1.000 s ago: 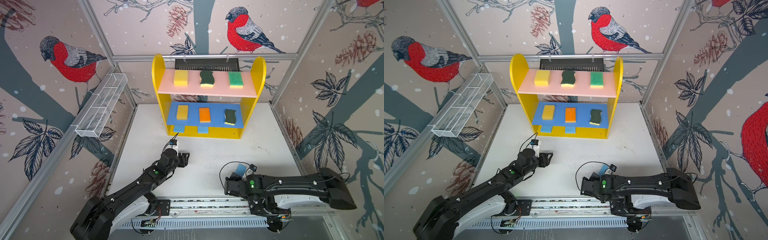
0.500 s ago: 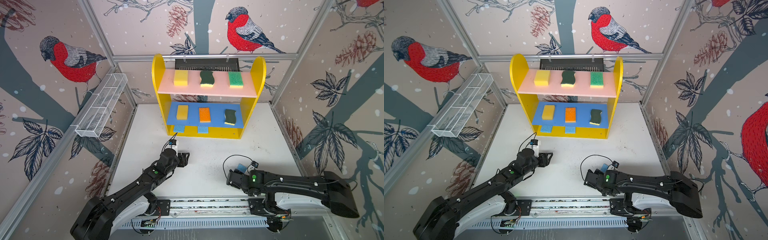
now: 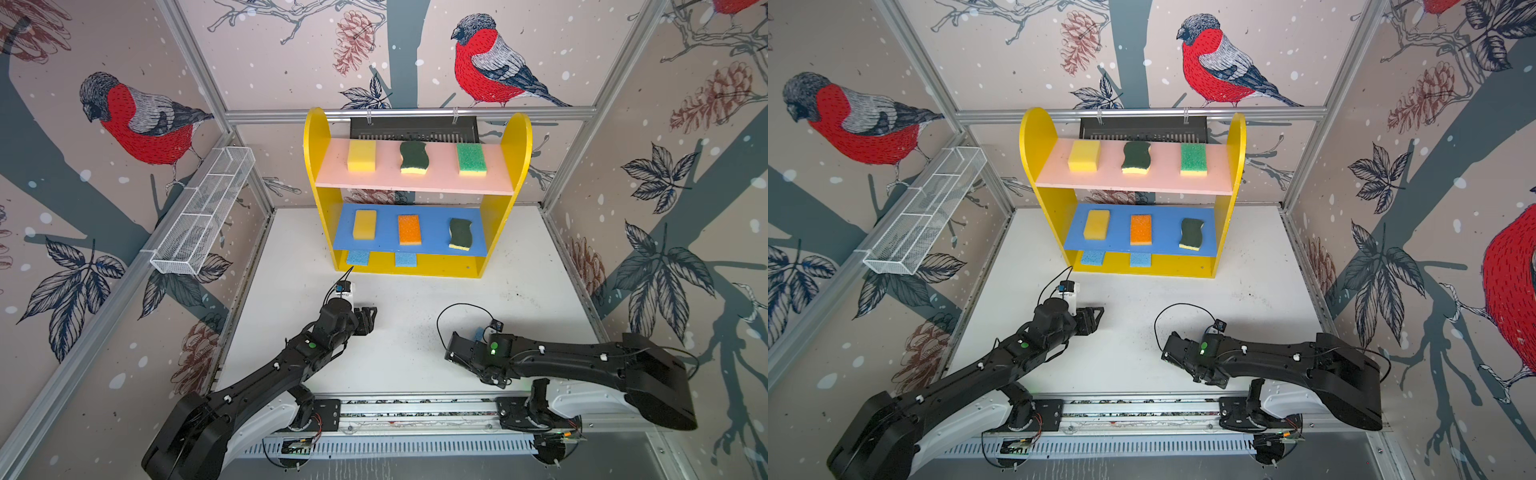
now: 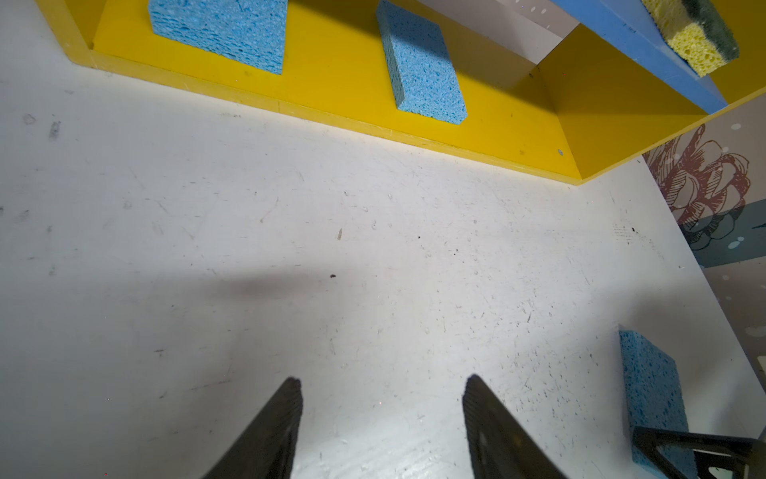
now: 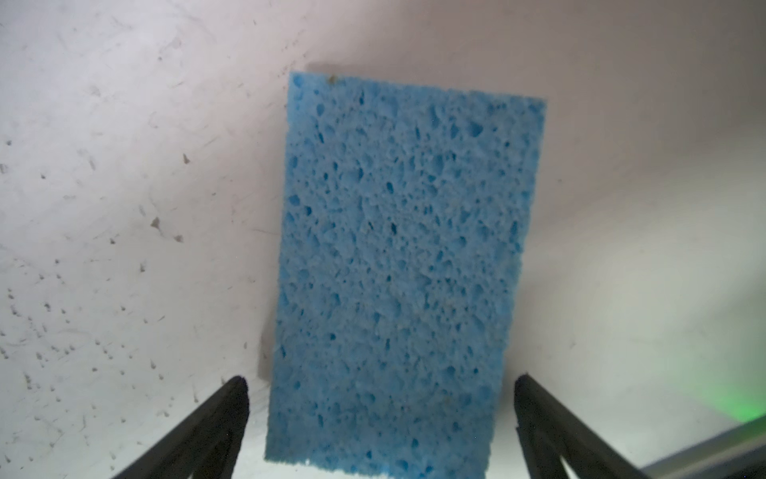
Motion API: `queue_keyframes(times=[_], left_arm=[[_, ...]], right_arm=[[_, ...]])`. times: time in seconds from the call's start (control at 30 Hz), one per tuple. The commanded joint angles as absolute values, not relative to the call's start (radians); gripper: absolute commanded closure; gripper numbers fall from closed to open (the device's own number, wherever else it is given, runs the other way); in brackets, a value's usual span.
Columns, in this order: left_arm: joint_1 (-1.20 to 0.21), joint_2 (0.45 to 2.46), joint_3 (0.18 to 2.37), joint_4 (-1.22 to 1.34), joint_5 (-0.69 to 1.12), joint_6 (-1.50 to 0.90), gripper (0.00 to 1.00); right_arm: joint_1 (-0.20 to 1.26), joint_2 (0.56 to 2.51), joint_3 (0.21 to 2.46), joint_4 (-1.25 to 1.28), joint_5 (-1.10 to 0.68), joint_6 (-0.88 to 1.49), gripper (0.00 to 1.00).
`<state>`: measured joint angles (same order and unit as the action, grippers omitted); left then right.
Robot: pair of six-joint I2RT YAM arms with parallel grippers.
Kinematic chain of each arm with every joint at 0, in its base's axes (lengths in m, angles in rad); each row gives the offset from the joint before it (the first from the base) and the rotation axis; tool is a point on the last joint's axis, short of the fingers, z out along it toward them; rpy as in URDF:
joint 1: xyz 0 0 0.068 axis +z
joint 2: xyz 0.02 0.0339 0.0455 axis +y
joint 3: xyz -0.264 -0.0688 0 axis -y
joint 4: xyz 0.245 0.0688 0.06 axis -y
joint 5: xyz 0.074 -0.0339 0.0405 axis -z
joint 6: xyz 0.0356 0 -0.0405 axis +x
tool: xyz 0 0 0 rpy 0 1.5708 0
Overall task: Arrange cleaning sponges on a shelf
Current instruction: Pick up the cleaning sponge from the bottom-right of the table.
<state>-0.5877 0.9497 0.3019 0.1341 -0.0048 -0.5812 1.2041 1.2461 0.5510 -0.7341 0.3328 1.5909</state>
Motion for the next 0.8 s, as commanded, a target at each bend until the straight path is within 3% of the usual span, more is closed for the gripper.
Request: queue_keyframes(times=[0.0,0.37,0.63,0.77], left_arm=[[-0.583,0.951,0.299,0.164,-0.014,-0.597,0.37],[-0.558,0.943,0.275,0.179,0.01,-0.617,0.37],[-0.512,0.941,0.253,0.198,0.066,-0.623,0.37],[-0.504,0.929,0.243,0.202,0.076,-0.631,0.37]], right_arm=[[1.198,1.278,0.552,-0.733,0.318,1.538,0.0],[1.24,1.342,0.563,-0.757,0.281,1.548,0.03],[1.247,1.221,0.495,-0.763,0.265,1.625,0.13],[1.249,1.194,0.485,-0.786,0.26,1.633,0.13]])
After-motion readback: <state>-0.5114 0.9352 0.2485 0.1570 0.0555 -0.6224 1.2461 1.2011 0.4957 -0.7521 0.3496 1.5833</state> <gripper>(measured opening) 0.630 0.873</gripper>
